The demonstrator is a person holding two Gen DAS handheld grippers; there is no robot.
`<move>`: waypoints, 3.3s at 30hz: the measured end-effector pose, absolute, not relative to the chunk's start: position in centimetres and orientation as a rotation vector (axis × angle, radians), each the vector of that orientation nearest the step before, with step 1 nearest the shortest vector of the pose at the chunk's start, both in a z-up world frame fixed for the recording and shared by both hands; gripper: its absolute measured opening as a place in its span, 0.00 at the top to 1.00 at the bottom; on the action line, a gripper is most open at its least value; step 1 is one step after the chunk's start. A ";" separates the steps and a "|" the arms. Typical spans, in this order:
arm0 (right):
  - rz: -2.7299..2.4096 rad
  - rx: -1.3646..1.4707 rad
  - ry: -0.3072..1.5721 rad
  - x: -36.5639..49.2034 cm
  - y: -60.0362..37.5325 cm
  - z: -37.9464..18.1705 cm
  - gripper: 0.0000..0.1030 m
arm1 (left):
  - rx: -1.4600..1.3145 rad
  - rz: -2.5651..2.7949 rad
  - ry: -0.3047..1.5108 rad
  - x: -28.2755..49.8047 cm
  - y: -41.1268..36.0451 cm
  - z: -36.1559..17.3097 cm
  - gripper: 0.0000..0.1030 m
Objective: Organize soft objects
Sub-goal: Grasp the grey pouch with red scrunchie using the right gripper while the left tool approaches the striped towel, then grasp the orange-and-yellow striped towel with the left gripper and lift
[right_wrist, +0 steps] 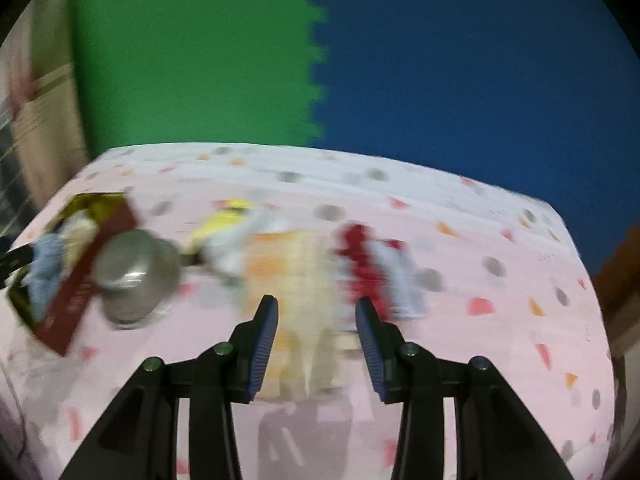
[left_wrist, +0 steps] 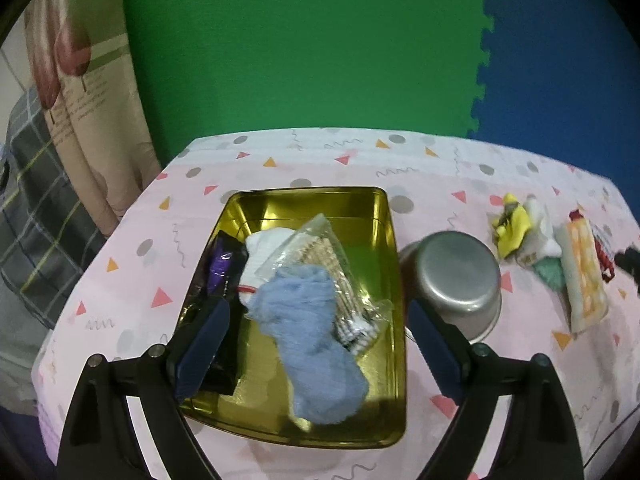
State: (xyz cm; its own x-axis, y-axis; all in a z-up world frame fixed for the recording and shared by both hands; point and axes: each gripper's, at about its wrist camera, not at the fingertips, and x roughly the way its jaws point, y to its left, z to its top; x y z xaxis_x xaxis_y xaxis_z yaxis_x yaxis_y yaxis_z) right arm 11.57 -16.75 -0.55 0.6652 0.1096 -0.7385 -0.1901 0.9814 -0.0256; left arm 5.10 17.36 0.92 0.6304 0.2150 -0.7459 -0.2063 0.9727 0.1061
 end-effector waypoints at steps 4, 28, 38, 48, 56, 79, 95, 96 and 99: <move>0.150 -0.075 0.859 14.5 -19.6 -2.1 0.60 | 0.055 0.205 0.868 5.5 15.0 1.0 0.10; 0.124 0.024 0.800 11.4 -26.1 -3.4 0.89 | 0.072 -0.199 0.963 10.5 -3.1 -1.9 0.09; 0.212 0.051 0.794 13.0 -23.5 -3.4 0.57 | 0.021 -0.161 0.987 11.5 -2.6 -2.7 0.09; 0.229 0.033 0.858 15.7 -21.4 -6.7 0.81 | 0.037 -0.194 1.005 12.0 -3.5 -3.9 0.09; 0.158 0.024 0.794 12.3 -24.9 -4.6 0.86 | 0.020 -0.219 1.001 12.3 -4.5 -3.9 0.09; 0.012 0.016 0.876 10.0 -29.3 -7.6 0.84 | -0.128 -0.326 1.109 15.0 -6.3 -6.4 0.82; 0.007 0.009 0.877 10.0 -29.4 -7.7 0.84 | 0.006 -0.337 1.007 9.7 -3.2 0.1 0.82; 0.007 0.008 0.877 10.0 -29.4 -7.7 0.84 | 0.016 -0.324 1.001 9.5 -2.9 0.3 0.82; 0.005 0.005 0.877 10.0 -29.3 -7.7 0.84 | 0.030 -0.282 0.980 9.3 -1.8 0.9 0.82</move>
